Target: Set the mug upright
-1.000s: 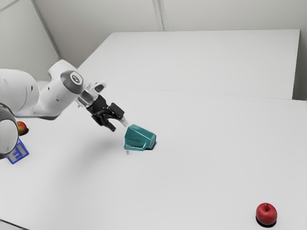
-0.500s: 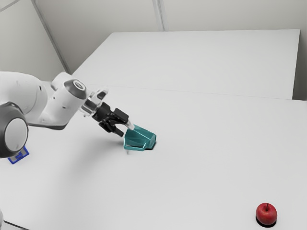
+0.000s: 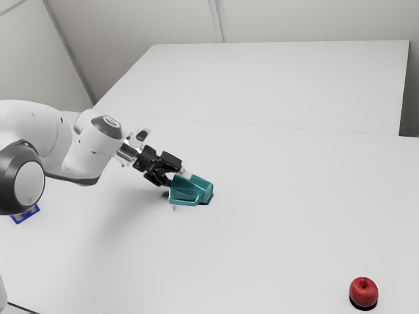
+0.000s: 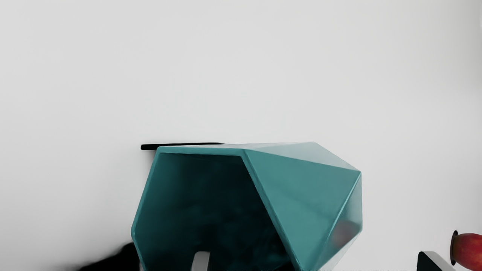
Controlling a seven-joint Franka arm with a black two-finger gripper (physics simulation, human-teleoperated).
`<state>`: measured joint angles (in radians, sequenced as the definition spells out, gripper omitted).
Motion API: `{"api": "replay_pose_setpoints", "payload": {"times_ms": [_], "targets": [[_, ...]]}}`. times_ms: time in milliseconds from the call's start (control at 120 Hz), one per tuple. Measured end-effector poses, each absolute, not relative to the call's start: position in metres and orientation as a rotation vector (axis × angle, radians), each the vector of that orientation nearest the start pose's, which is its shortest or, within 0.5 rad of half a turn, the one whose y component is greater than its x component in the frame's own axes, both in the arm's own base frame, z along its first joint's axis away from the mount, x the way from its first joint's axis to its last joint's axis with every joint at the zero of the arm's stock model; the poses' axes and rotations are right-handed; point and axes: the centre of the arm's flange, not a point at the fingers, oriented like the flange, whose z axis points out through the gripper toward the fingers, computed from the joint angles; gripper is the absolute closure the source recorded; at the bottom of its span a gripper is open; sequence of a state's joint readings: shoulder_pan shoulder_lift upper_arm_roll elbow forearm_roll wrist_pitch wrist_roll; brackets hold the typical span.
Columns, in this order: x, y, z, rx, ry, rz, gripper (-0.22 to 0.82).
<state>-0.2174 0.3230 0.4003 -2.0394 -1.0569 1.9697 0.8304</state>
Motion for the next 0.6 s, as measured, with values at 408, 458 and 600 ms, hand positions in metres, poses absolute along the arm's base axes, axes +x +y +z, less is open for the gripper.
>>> {"api": "replay_pose_setpoints", "payload": {"times_ms": [408, 458, 600], "targets": [[0.5691, 0.0369, 0.2859, 2.285, -0.036, 0.142, 0.37], [0.5691, 0.0363, 0.2857, 2.280, -0.036, 0.143, 0.41], [0.5692, 0.0355, 0.2862, 2.271, -0.039, 0.147, 0.52]]}}
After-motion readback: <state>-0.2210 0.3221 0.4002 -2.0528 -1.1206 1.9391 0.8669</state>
